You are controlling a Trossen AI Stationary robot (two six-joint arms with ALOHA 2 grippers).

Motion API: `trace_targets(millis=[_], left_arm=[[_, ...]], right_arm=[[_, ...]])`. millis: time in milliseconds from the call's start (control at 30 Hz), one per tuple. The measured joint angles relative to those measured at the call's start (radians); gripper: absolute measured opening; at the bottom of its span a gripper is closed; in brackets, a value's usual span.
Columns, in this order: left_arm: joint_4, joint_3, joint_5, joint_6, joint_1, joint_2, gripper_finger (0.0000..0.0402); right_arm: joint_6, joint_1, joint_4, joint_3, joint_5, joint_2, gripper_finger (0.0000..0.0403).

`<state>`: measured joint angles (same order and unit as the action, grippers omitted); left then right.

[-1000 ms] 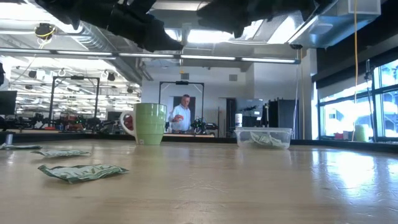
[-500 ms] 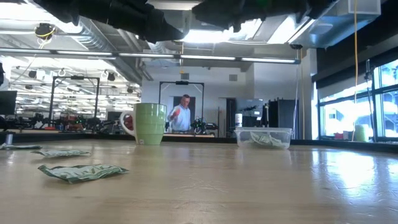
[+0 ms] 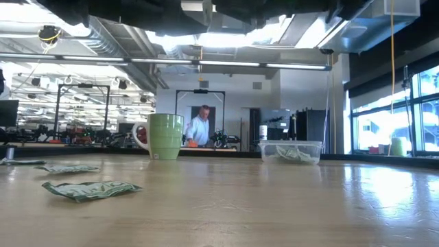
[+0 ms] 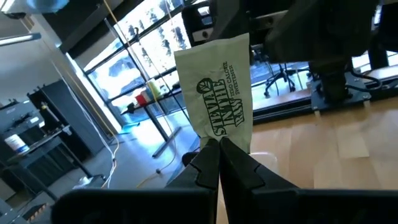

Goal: Pick and place items into bin
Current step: Put the white stevia packet into the transparent bin

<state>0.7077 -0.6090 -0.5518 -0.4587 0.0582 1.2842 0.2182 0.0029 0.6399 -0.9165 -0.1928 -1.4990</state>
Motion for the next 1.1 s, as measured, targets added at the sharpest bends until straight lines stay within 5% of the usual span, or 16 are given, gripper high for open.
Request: trace_targets(millis=[633,733,1100], left_arm=[[0.006,-0.101,-0.113,-0.077,0.002,0.127,0.0002],[0.007,-0.101,-0.115,-0.066,0.012,0.127,0.0002],[-0.001,-0.101,-0.172,-0.087,0.039,0.120,0.0002]], right_arm=[[-0.005,0.000,0.005,0.000,-0.027,0.000,0.0157],[-0.004,0.001,-0.014,0.000,-0.122,0.000,0.0144],[-0.001,0.003,-0.025,0.000,-0.127,0.000,0.0058]])
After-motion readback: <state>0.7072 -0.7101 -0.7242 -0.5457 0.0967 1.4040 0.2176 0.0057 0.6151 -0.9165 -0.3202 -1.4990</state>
